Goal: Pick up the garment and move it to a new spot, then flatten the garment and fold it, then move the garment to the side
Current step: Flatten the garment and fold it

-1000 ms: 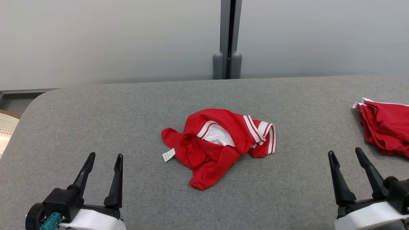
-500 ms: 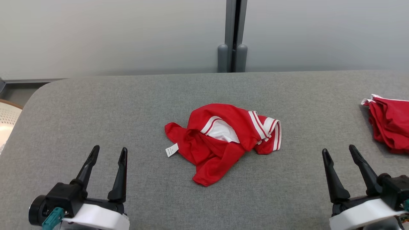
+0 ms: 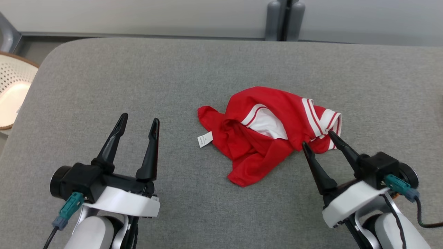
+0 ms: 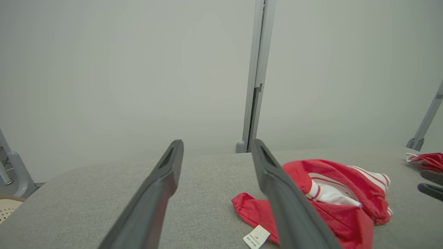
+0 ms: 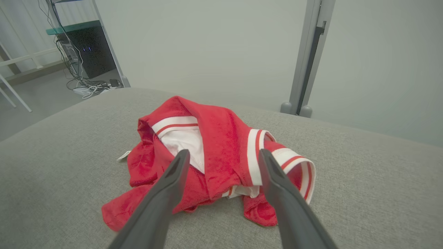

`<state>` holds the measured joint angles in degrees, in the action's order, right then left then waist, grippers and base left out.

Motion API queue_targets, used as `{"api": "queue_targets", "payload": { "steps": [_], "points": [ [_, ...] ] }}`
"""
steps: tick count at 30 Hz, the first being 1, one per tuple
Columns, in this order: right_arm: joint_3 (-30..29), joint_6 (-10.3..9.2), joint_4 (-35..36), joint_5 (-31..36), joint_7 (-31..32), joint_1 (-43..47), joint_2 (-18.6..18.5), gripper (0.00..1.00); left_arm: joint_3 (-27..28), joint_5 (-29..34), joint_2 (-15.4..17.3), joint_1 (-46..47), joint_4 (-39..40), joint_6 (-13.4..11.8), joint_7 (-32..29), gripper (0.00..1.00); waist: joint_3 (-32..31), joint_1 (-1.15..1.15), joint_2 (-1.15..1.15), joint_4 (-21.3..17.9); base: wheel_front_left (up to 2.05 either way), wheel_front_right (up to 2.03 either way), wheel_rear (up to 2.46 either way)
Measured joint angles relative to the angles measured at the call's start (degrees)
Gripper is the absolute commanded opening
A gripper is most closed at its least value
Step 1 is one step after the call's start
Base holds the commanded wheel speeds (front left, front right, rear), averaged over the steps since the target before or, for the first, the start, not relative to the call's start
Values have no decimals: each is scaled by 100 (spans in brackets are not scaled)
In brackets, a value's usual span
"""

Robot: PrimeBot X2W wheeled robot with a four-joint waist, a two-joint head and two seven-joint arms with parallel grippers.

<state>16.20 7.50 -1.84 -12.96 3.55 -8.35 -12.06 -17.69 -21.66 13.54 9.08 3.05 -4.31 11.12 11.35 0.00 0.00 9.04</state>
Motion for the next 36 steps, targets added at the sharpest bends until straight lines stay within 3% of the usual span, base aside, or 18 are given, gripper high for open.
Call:
{"api": "queue_targets", "payload": {
  "steps": [10, 11, 12, 13, 14, 25, 30, 36],
  "points": [
    [854, 0, -1042, -256, 165, -1199, -153, 100, -116, 37, -252, 550, -493, 180, 263, 100, 609, 0, 0, 401, 0, 0, 0],
    [861, 0, -1126, -276, 166, -1254, -154, 95, -121, 38, -270, 563, -525, 190, 282, 100, 631, 0, 0, 426, 0, 0, 0],
    [865, 0, -1230, -316, 201, -1299, -155, 48, -124, 40, -287, 571, -565, 208, 302, 100, 648, 0, 0, 444, 0, 0, 0],
    [867, 0, -1299, -345, 216, -1319, -156, 33, -124, 40, -300, 583, -595, 225, 304, 100, 659, 0, 0, 456, 0, 0, 0],
    [862, 0, -1347, -356, 207, -1338, -162, 1, -123, 40, -307, 602, -622, 230, 311, 100, 667, 0, 0, 459, 0, 0, 0],
    [320, 0, -576, -486, -302, -1149, -93, 0, 15, 98, -253, 642, -743, 270, 365, 100, 626, 0, 0, 240, 0, 0, 0],
    [-477, 0, -105, -714, -303, -615, 169, 0, 47, 108, -215, 639, -747, 275, 378, 100, 583, 0, 0, 110, 0, 0, 0],
    [-1622, -1, -99, -924, -226, 136, 560, 0, 73, 112, -191, 632, -736, 278, 378, 100, 618, 0, 0, -2, 0, 0, 0]
  ]
}}
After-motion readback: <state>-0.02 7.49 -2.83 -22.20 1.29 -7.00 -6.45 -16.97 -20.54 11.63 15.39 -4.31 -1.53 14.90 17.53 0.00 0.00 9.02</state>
